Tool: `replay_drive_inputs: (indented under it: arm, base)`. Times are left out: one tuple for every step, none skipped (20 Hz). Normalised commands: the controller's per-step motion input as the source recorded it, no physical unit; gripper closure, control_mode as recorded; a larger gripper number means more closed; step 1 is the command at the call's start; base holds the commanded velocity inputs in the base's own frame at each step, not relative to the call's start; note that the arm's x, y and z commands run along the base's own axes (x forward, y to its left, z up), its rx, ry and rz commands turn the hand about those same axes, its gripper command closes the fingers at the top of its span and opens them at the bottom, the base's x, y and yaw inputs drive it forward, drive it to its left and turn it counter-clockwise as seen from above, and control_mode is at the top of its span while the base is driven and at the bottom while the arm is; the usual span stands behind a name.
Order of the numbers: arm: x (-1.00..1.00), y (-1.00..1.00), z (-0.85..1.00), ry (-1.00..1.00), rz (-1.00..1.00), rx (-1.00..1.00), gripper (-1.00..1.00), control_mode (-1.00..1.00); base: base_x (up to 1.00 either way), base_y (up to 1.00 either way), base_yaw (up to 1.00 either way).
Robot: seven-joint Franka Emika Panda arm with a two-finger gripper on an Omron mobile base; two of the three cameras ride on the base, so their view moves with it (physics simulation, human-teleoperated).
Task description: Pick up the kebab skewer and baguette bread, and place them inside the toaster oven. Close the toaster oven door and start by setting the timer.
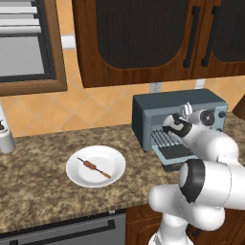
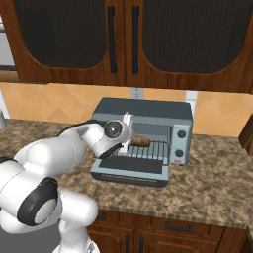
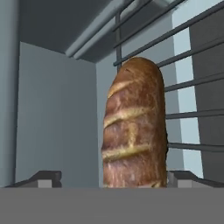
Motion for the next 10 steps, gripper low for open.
replay_drive_inputs:
  arm:
    - [-0.24,-0.06,0.20,0.13,0.00,-0.04,-1.00,-1.00]
    - [-0.19,-0.07,0.16,0.12,0.00,-0.04,-1.00,-1.00]
    - [-0.19,-0.08,0.19,0.10,0.00,-0.04,-1.00,-1.00]
    - [-0.14,-0.06,0.30,0.13,0.00,-0.03,-1.00,-1.00]
    - [-0.17,-0.09,0.49,0.12,0.00,-0.03,-1.00,-1.00]
    - [-0.18,0.00,0.79,0.14,0.00,-0.08,-1.00,-1.00]
    - [-0.16,0.00,0.94,0.19,0.00,-0.09,-1.00,-1.00]
    - [-0.34,0.00,0.82,0.19,0.05,-0.11,-1.00,-1.00]
    - [-0.49,0.00,0.84,0.23,0.07,-0.11,-1.00,-1.00]
    - [-0.66,0.06,0.68,0.24,0.09,-0.13,-1.00,-1.00]
  base:
    - [0.00,0.00,0.00]
    - [0.00,0.00,0.00]
    - [0.00,0.00,0.00]
    - [0.00,0.00,0.00]
    - [0.00,0.00,0.00]
    - [0.00,0.00,0.00]
    - [0.00,0.00,0.00]
    - [0.00,0.00,0.00]
    - [0.00,0.00,0.00]
    - [0.00,0.00,0.00]
